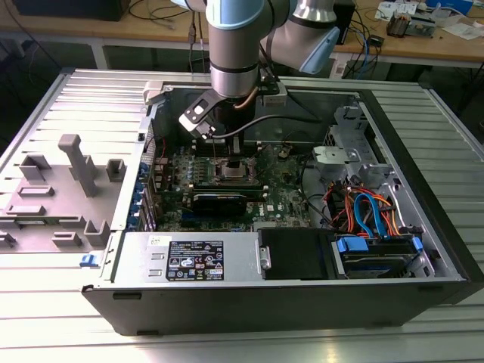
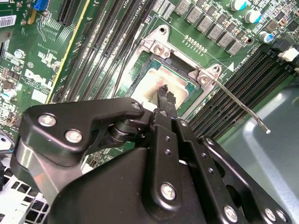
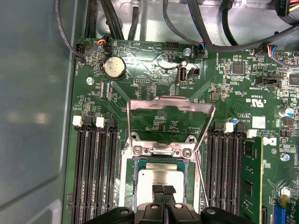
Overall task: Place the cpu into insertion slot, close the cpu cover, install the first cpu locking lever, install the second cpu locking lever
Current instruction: 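Close the cpu cover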
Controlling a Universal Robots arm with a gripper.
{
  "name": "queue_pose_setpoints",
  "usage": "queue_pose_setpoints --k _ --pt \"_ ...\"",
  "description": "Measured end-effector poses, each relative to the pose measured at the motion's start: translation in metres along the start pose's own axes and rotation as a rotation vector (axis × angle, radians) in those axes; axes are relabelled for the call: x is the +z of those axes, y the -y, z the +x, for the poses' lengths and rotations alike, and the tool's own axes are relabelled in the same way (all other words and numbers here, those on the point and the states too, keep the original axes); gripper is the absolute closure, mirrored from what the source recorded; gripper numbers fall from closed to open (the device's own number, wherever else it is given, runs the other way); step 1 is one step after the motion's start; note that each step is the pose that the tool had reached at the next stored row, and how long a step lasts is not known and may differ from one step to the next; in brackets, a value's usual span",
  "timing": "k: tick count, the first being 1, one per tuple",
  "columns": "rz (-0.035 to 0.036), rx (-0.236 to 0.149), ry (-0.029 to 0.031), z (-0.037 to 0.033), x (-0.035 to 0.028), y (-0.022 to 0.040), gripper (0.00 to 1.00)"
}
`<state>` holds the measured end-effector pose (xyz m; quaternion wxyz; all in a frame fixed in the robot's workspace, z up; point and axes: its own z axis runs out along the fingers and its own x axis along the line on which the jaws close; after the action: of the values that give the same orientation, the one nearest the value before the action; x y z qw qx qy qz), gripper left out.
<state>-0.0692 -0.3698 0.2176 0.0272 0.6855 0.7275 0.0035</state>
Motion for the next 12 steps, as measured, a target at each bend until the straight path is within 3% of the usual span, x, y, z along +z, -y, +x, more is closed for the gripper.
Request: queue_pose_setpoints --k 6,12 --pt "0.0001 0.0 0.0001 -0.0001 -0.0011 0.0 0.89" --pt "0.0 0.0 0.0 -0.0002 -0.0074 -0.0003 0.89"
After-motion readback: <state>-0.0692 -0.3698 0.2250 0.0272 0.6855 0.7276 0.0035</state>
